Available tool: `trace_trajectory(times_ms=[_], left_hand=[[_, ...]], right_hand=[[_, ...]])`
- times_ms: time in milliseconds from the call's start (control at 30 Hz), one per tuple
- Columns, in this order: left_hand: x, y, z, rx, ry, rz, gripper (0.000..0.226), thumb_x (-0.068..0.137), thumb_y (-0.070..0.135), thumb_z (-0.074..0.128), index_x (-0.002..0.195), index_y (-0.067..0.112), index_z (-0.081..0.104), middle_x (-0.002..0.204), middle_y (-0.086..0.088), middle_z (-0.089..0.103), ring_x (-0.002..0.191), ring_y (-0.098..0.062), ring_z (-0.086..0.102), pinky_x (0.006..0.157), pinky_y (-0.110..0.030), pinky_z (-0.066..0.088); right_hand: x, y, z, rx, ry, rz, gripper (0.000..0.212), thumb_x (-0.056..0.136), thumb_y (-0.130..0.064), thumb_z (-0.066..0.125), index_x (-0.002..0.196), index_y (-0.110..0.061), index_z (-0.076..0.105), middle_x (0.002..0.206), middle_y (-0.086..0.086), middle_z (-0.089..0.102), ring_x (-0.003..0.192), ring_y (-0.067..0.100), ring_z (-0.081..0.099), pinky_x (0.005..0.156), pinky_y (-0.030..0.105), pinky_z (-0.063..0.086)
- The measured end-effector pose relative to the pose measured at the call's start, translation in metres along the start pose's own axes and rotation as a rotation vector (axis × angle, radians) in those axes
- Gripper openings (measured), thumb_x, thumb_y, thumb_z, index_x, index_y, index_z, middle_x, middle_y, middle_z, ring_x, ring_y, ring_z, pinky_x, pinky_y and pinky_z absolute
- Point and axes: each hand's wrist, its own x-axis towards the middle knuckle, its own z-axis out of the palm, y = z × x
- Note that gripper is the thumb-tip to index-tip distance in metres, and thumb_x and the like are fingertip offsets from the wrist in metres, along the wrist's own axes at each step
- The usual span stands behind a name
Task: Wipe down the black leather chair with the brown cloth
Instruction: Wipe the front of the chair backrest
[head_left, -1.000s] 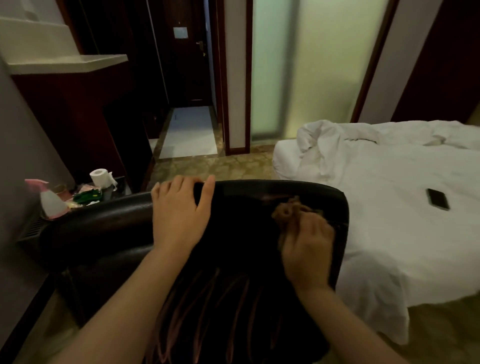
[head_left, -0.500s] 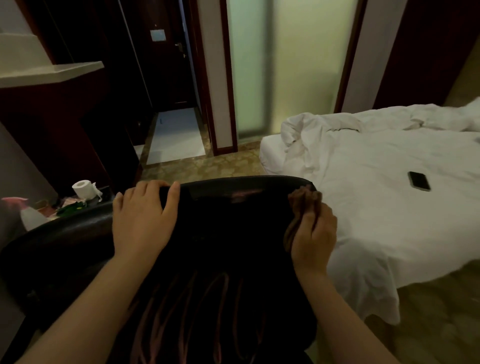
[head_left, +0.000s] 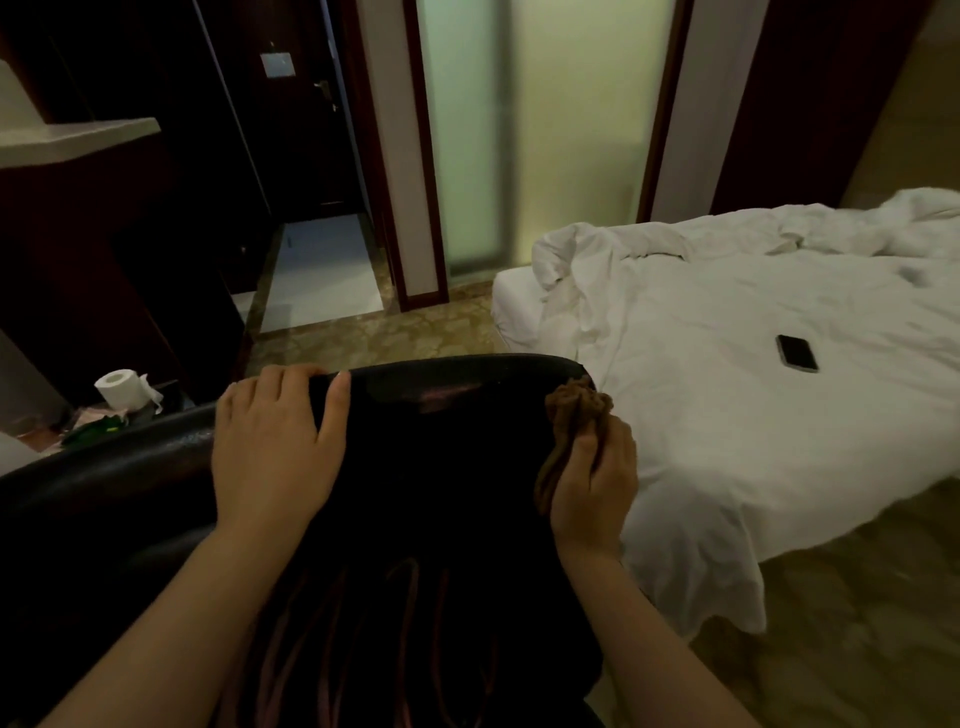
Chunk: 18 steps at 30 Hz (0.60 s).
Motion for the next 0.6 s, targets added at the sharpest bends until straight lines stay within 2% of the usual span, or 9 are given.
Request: trace_trajectory(times_ms=[100,167,233,300,367,433,467,533,600], left_hand=[[-0.001,-0.004,0.0,0.002,0.01,0.01,0.047,0.096,0.042,0.032,0.113,0.006,0.058,0.111,-0.018,0.06,0.11,-0.035,0.051,0.105,-0.049,0.032],[0.0,-0.004,0.0,0.001,0.008,0.014,0.049,0.097,0.043,0.031,0.113,0.006,0.058,0.111,-0.018,0.06,0.11,-0.035,0.051,0.105,-0.049,0.032],[0.001,-0.003,0.0,0.003,-0.004,-0.009,0.048,0.096,0.042,0.032,0.114,0.006,0.057,0.113,-0.018,0.06,0.111,-0.035,0.05,0.106,-0.049,0.031],[0.002,-0.002,0.001,-0.004,0.002,-0.005,0.049,0.096,0.043,0.03,0.114,0.006,0.058,0.114,-0.016,0.06,0.112,-0.034,0.05,0.107,-0.049,0.029],[-0.001,-0.004,0.002,-0.044,0.03,0.015,0.057,0.095,0.048,0.024,0.113,0.007,0.058,0.114,-0.014,0.06,0.113,-0.033,0.05,0.11,-0.049,0.026],[-0.003,-0.005,0.002,-0.102,0.055,0.014,0.061,0.091,0.047,0.019,0.111,0.007,0.06,0.112,-0.013,0.061,0.113,-0.032,0.05,0.11,-0.05,0.026],[-0.002,-0.006,0.003,-0.126,0.056,0.005,0.06,0.091,0.045,0.019,0.109,0.006,0.061,0.112,-0.013,0.062,0.112,-0.031,0.051,0.109,-0.05,0.026],[0.002,-0.007,0.004,-0.171,0.052,-0.011,0.059,0.092,0.043,0.018,0.106,0.007,0.062,0.11,-0.013,0.062,0.11,-0.031,0.051,0.108,-0.05,0.027],[0.005,-0.007,0.003,-0.222,0.063,-0.025,0.06,0.092,0.043,0.016,0.101,0.007,0.063,0.105,-0.013,0.063,0.106,-0.029,0.053,0.107,-0.051,0.028]], right_hand=[[0.009,-0.011,-0.003,0.134,0.126,0.289,0.021,0.095,-0.029,0.039,0.088,-0.021,0.057,0.08,-0.013,0.055,0.073,0.001,0.05,0.065,0.005,0.035],[0.015,-0.012,-0.005,0.222,0.15,0.464,0.023,0.099,-0.022,0.039,0.09,-0.025,0.06,0.082,-0.016,0.057,0.077,-0.002,0.052,0.069,0.001,0.037],[0.016,-0.01,-0.011,0.26,0.125,0.557,0.028,0.1,-0.022,0.037,0.102,-0.019,0.064,0.091,-0.008,0.062,0.087,0.006,0.056,0.082,0.013,0.042],[0.015,-0.01,-0.017,0.215,0.111,0.543,0.028,0.1,-0.02,0.037,0.102,-0.014,0.064,0.091,-0.003,0.061,0.093,0.017,0.057,0.079,0.014,0.042],[0.014,-0.019,-0.015,0.125,0.101,0.402,0.025,0.1,-0.02,0.038,0.102,-0.011,0.061,0.09,-0.003,0.057,0.094,0.019,0.055,0.069,0.012,0.037],[0.007,-0.038,0.004,0.044,0.072,0.147,0.03,0.096,-0.023,0.039,0.109,-0.006,0.06,0.1,-0.001,0.055,0.1,0.018,0.051,0.081,0.014,0.033],[0.0,-0.05,0.02,0.015,-0.023,0.007,0.036,0.093,-0.026,0.039,0.113,-0.005,0.06,0.108,0.002,0.057,0.106,0.02,0.05,0.093,0.017,0.032],[-0.027,-0.069,0.054,-0.197,-0.323,-0.347,0.043,0.089,-0.029,0.038,0.123,-0.012,0.056,0.13,0.007,0.054,0.126,0.025,0.044,0.111,0.036,0.027],[-0.053,-0.076,0.08,-0.455,-0.497,-0.659,0.053,0.083,-0.029,0.038,0.135,-0.022,0.044,0.144,0.004,0.043,0.136,0.024,0.032,0.108,0.047,0.02]])
